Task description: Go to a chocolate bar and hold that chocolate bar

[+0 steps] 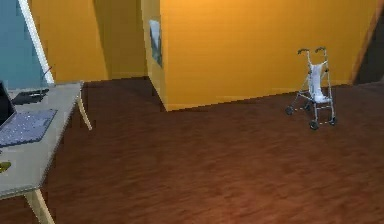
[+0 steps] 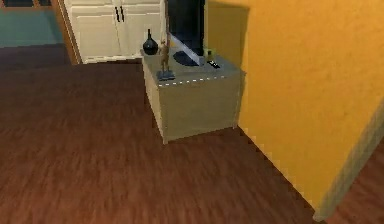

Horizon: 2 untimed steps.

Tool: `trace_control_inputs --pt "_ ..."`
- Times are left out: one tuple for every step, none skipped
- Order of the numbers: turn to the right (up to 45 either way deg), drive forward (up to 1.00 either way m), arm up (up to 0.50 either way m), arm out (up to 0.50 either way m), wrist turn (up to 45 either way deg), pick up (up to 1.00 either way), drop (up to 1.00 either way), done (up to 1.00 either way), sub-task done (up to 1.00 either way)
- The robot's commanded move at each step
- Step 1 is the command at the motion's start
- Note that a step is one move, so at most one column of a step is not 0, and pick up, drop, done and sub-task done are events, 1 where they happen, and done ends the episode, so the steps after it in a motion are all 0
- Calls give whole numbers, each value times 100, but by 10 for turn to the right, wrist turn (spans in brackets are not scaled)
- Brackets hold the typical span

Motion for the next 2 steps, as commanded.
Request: trace_control_inputs --pt "-150 0 0 0 0 0 0 0 0" --pt "0 100 0 0 0 0 0 0 0"
